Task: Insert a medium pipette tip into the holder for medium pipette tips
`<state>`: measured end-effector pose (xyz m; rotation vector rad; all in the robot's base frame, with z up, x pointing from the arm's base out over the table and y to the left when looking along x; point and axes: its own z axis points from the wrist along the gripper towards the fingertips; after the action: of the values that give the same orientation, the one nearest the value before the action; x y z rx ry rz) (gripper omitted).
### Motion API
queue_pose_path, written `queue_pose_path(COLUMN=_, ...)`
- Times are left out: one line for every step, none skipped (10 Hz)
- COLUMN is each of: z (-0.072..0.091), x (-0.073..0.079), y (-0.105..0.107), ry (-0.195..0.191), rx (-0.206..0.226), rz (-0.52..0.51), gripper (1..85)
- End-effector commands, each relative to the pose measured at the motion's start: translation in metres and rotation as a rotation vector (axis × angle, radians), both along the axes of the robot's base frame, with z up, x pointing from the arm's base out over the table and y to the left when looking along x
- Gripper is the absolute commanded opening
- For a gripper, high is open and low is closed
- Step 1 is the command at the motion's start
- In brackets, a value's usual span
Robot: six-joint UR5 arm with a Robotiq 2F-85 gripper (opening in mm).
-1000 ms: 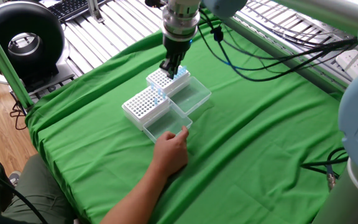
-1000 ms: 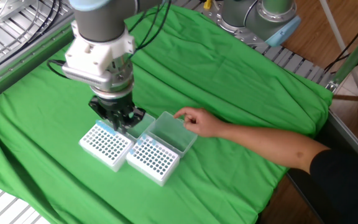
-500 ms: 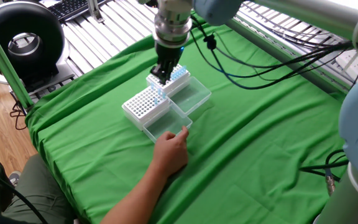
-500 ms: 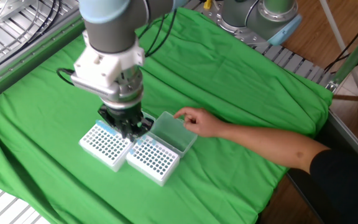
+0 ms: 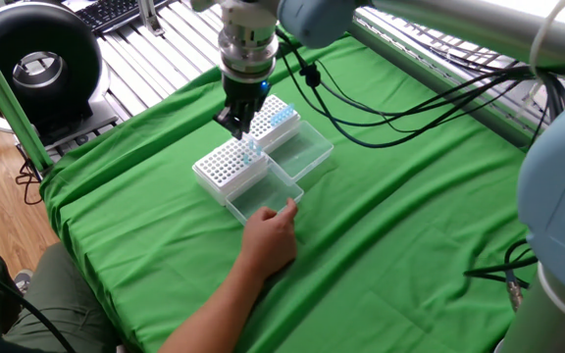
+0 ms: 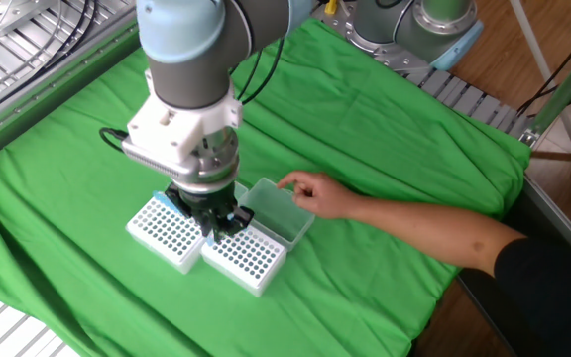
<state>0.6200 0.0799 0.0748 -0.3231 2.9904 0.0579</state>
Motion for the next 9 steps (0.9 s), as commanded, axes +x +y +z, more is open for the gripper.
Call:
queue_pose_path(z=-0.0027, x=0.007, y=0.0012, ry=-0.011, rx=-0.006, rz=-0.001, gripper=24.7)
queue_pose_path(z=-0.0033, x=0.0082, y=-0.0003, ry=-0.014, rx=-0.011, rz=0.001, gripper=24.7)
queue_pose_path(z=-0.0036, x=0.0082, y=-0.0007, ry=-0.014, rx=-0.011, rz=0.001, gripper=24.7)
queue_pose_path(z=-0.0037, x=0.0083, y=-0.0014, ry=-0.015, rx=-0.01, rz=0.003, gripper=24.7)
queue_pose_path(z=-0.0036, x=0.0083, y=-0.0018, ry=-0.015, rx=-0.01, rz=0.003, gripper=24.7)
queue_pose_path(z=-0.0025, x=0.0069, y=-0.0028, ry=-0.011, rx=-0.014, rz=0.002, gripper=24.7)
queue_pose_path(z=-0.0007, x=0.0051, y=-0.0041, ry=-0.004, rx=-0.02, rz=-0.001, gripper=24.7)
queue_pose_path(z=0.0008, x=0.0034, y=-0.0048, ry=0.0, rx=-0.022, rz=-0.004, gripper=24.7)
queue_pose_path(z=0.0013, x=0.003, y=-0.0047, ry=0.002, rx=-0.022, rz=-0.005, gripper=24.7)
